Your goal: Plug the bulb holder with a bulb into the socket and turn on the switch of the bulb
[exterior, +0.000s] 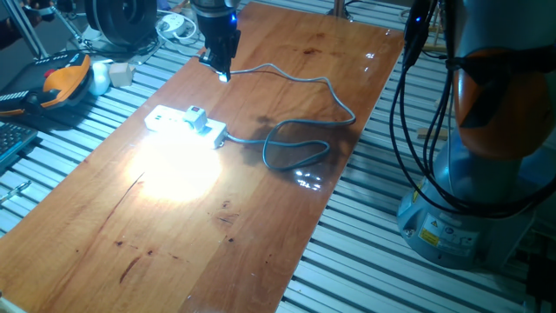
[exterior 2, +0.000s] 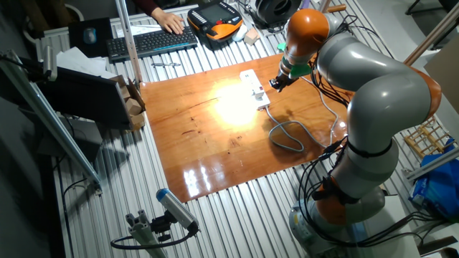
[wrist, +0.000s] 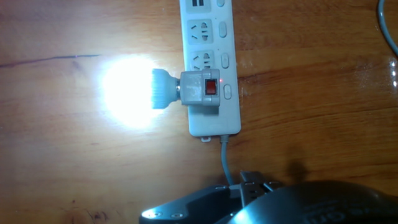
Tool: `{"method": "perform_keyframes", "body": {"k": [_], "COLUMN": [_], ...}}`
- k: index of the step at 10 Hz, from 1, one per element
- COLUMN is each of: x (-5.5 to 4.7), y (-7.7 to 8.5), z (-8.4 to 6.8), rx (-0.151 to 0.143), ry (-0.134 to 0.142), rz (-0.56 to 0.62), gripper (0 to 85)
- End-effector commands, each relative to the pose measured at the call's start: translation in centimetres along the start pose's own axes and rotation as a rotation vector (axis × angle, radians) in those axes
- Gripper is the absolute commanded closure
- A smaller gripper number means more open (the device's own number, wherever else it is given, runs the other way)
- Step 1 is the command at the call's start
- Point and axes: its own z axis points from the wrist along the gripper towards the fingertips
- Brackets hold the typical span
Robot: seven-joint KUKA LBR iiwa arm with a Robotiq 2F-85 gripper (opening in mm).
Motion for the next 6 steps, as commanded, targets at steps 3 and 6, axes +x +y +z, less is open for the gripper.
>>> {"method": "perform_keyframes", "body": {"k": [3, 6], "x": [0.00, -0.05], "y": [-0.02, -0.05], "z": [0.03, 0.23], "rx": [0.000, 0.000], "ry": [-0.002, -0.008], "rz": [0.001, 0.001], "gripper": [85.0, 85.0]}}
